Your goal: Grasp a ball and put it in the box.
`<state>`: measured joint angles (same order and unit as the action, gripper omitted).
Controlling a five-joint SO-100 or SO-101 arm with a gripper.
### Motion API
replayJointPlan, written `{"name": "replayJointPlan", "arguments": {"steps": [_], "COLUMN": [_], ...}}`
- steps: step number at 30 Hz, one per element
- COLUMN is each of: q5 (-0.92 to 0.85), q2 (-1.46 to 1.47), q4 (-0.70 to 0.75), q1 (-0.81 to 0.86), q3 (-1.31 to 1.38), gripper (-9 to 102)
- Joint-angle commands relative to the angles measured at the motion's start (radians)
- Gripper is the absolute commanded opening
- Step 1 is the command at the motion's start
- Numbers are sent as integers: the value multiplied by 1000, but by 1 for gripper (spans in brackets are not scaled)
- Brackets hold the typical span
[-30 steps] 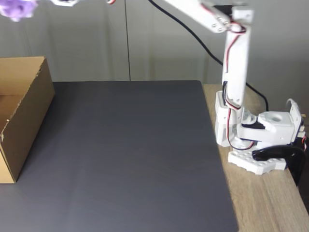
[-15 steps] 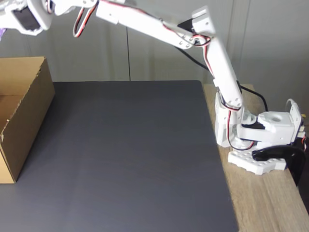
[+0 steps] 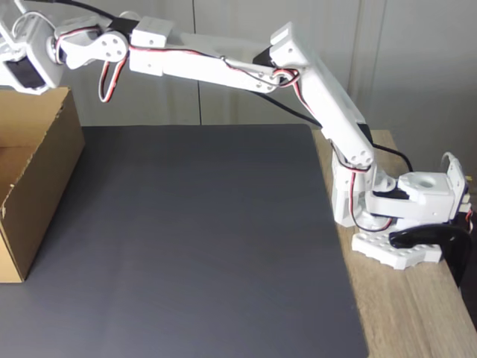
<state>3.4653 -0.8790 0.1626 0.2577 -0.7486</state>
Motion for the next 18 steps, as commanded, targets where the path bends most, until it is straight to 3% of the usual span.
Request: {"name": "replayJointPlan", "arguments": {"steps": [1,9,18], "q5": [-3,-43,-44], "q2": [-14,9,-6], "q4": [-31,-71,-52], "q1": [11,23,23], "q3": [52,52,52], "gripper": [7,29,29]}}
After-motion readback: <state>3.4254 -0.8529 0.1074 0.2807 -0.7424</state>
